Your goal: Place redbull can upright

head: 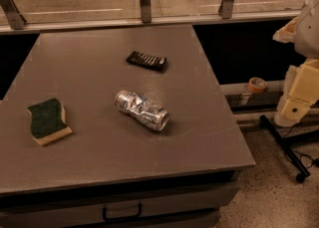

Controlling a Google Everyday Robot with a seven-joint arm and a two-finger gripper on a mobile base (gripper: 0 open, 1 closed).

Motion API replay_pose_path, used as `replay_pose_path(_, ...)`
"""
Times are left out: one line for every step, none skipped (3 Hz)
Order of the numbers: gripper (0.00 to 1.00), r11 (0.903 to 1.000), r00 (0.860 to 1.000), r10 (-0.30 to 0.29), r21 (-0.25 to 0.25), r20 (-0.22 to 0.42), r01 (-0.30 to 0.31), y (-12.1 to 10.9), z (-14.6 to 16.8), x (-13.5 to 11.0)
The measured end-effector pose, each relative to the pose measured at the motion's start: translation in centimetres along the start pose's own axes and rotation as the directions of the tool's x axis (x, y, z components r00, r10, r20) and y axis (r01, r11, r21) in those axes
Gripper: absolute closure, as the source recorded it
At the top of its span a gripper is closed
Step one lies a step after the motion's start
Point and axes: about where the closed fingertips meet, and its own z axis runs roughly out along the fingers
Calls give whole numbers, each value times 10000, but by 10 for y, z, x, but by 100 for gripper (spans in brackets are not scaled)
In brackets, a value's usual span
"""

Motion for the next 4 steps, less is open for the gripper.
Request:
replay_pose_path(0, 10000, 10000, 0, 2, 1, 0, 0, 0, 0)
replay_pose_path(0, 9991, 9992, 394, -182, 16, -393, -3, 4, -7)
replay_pose_path(0, 9843, 9894, 1450, -1032, 77, -1435, -12, 26, -43)
replay_pose_path(0, 9574, 9672, 2512, -1564, 368, -2427, -16, 46, -91)
